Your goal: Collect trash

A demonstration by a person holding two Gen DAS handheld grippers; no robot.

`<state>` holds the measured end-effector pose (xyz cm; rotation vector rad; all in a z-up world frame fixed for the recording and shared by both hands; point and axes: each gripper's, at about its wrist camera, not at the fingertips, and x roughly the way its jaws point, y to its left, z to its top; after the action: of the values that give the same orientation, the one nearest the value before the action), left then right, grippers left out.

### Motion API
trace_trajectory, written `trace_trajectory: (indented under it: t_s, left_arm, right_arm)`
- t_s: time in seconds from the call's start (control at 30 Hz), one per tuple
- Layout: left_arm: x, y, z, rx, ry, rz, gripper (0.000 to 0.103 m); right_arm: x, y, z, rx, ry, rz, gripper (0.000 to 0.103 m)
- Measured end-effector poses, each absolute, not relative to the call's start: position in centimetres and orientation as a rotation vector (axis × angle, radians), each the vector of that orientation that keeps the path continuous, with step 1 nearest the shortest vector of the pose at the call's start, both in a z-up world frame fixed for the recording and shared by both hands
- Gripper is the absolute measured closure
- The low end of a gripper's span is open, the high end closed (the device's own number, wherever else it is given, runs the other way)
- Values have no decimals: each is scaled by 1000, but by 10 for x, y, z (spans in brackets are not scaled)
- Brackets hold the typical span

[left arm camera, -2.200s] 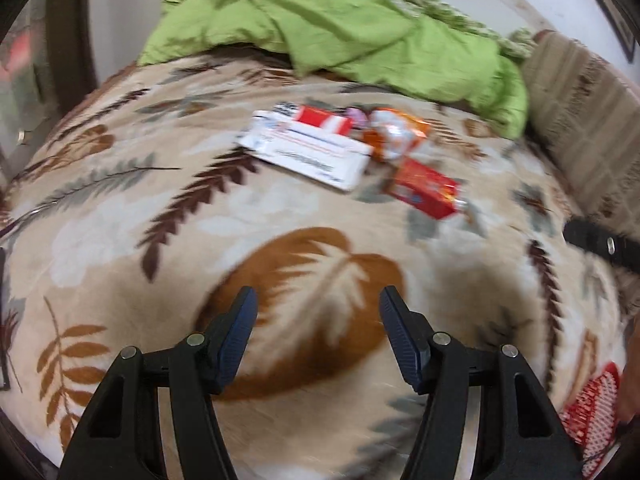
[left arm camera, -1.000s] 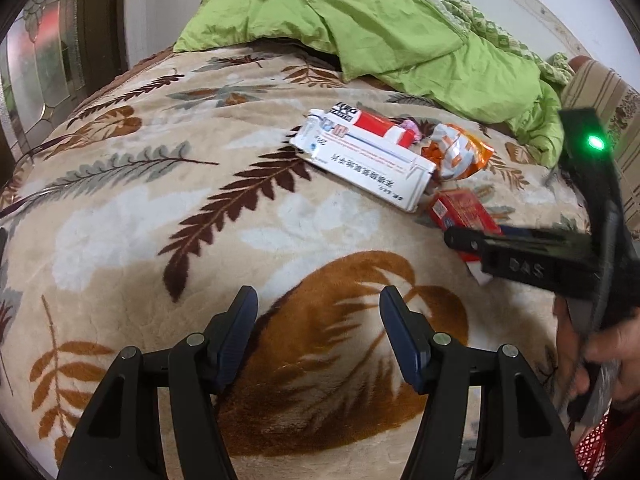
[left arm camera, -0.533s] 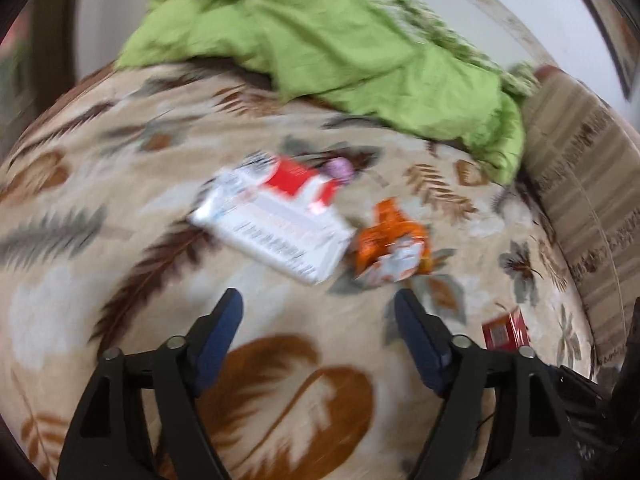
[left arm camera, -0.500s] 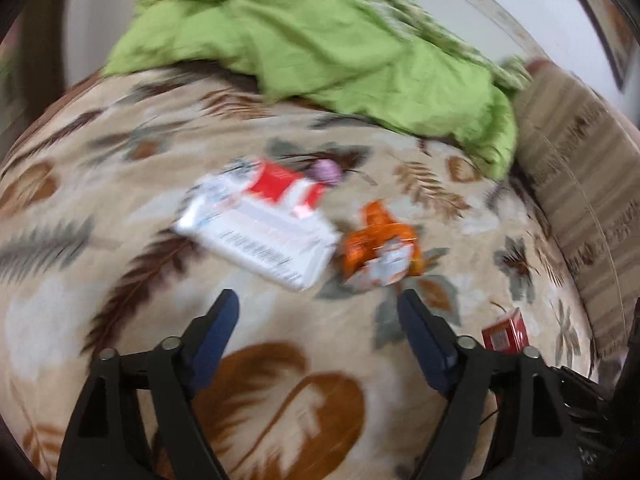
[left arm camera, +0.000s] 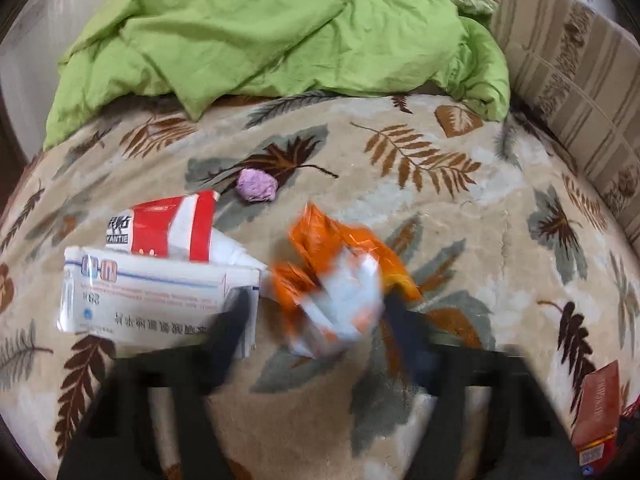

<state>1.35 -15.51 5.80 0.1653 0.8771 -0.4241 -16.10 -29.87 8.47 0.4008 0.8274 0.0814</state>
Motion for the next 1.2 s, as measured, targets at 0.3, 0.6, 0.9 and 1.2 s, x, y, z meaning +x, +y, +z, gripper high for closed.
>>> trace_trajectory:
  t_s: [0.3, 0.6, 0.9, 1.2]
  left_arm:
    - [-27, -120, 73, 62, 843, -453, 58]
    - [-118, -52, 94, 16, 818, -404, 58]
    - [-186, -19, 98, 61, 712, -270, 57]
    - [-191, -30, 97, 135, 677, -247, 57]
  right_arm:
    - [-174, -282, 86, 377, 816, 65, 47]
    - [-194, -253, 87, 297, 789, 63, 47]
    - [-213, -232, 89, 233, 748, 79, 47]
    - [-214, -232, 88, 238, 746, 85, 47]
